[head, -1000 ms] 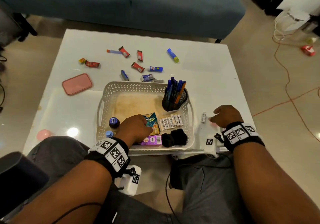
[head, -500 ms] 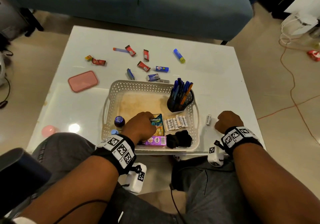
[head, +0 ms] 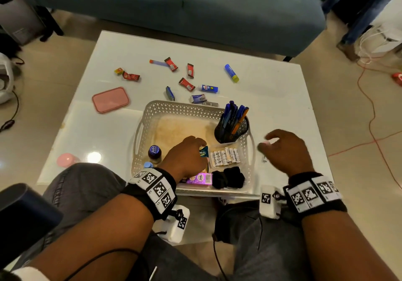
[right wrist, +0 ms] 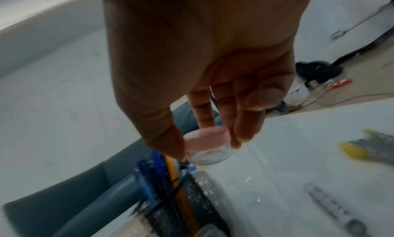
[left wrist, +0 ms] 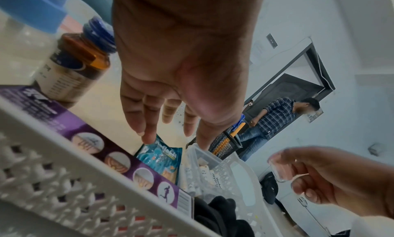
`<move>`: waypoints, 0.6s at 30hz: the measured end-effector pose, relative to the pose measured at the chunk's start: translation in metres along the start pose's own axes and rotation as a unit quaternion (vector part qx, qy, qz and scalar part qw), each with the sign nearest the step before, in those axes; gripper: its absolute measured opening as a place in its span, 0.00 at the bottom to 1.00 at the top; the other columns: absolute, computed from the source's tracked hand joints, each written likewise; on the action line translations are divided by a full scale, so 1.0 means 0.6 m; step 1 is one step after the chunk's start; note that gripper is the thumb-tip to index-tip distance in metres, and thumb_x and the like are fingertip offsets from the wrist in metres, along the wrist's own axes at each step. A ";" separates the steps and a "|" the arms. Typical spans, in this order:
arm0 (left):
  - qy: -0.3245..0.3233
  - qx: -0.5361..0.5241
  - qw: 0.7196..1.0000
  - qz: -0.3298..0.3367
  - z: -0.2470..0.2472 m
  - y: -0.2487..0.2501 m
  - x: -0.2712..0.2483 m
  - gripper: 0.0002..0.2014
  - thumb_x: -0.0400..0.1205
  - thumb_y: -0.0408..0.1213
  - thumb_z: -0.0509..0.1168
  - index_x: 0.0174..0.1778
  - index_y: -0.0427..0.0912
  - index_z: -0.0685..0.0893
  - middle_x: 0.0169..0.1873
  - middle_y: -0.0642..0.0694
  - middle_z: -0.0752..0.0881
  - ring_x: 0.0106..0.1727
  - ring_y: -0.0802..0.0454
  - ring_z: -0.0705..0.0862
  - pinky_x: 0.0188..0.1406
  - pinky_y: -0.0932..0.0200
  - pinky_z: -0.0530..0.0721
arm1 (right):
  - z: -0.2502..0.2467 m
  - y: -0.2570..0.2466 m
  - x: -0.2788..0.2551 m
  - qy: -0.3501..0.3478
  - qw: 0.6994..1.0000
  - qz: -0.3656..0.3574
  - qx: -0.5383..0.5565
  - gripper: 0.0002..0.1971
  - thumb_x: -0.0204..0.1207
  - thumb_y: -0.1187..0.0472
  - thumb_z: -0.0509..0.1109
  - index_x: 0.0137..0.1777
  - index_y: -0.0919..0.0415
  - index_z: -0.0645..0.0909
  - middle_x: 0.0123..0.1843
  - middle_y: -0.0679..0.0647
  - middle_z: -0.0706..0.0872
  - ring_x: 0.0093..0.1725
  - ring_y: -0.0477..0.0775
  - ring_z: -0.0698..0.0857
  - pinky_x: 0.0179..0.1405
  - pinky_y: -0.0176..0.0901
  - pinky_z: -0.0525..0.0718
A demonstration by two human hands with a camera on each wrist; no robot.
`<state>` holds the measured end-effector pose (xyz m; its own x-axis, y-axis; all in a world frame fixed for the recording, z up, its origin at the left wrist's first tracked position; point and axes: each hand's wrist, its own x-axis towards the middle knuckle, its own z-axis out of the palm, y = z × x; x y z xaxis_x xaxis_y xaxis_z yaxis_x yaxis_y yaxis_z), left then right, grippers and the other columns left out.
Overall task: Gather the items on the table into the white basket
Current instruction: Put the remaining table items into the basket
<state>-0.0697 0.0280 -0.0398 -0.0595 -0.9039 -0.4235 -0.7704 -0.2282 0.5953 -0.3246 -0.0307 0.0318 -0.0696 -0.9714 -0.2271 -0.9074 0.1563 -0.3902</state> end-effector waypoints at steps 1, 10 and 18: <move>-0.002 -0.005 1.000 0.008 0.001 0.004 0.000 0.29 0.83 0.46 0.67 0.82 0.52 0.71 0.80 0.50 0.71 0.77 0.49 0.74 0.73 0.53 0.74 | 0.008 -0.015 -0.013 -0.046 0.999 -0.024 -0.002 0.23 0.62 0.38 0.73 0.57 0.45 0.85 0.49 0.47 0.90 0.53 0.53 0.88 0.52 0.43 0.81; -0.050 0.026 0.998 0.003 -0.004 0.004 0.001 0.39 0.80 0.36 0.67 0.88 0.53 0.60 0.83 0.47 0.71 0.79 0.42 0.73 0.75 0.50 0.76 | 0.092 -0.067 -0.017 -0.234 0.957 -0.113 -0.128 0.45 0.68 0.39 0.75 0.84 0.43 0.60 0.72 0.51 0.82 0.67 0.56 0.82 0.61 0.46 0.80; -0.065 0.033 0.997 -0.024 0.000 -0.004 0.008 0.42 0.76 0.37 0.68 0.88 0.53 0.60 0.81 0.45 0.73 0.79 0.41 0.73 0.76 0.47 0.76 | 0.103 -0.074 -0.008 -0.203 0.964 -0.113 -0.130 0.35 0.70 0.39 0.73 0.77 0.44 0.71 0.67 0.51 0.85 0.63 0.55 0.84 0.56 0.45 0.81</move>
<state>-0.0682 0.0245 -0.0431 -0.0992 -0.8369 -0.5383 -0.8147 -0.2423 0.5268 -0.2583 -0.0221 -0.0047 0.2618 -0.8166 -0.5145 -0.9574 -0.1526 -0.2450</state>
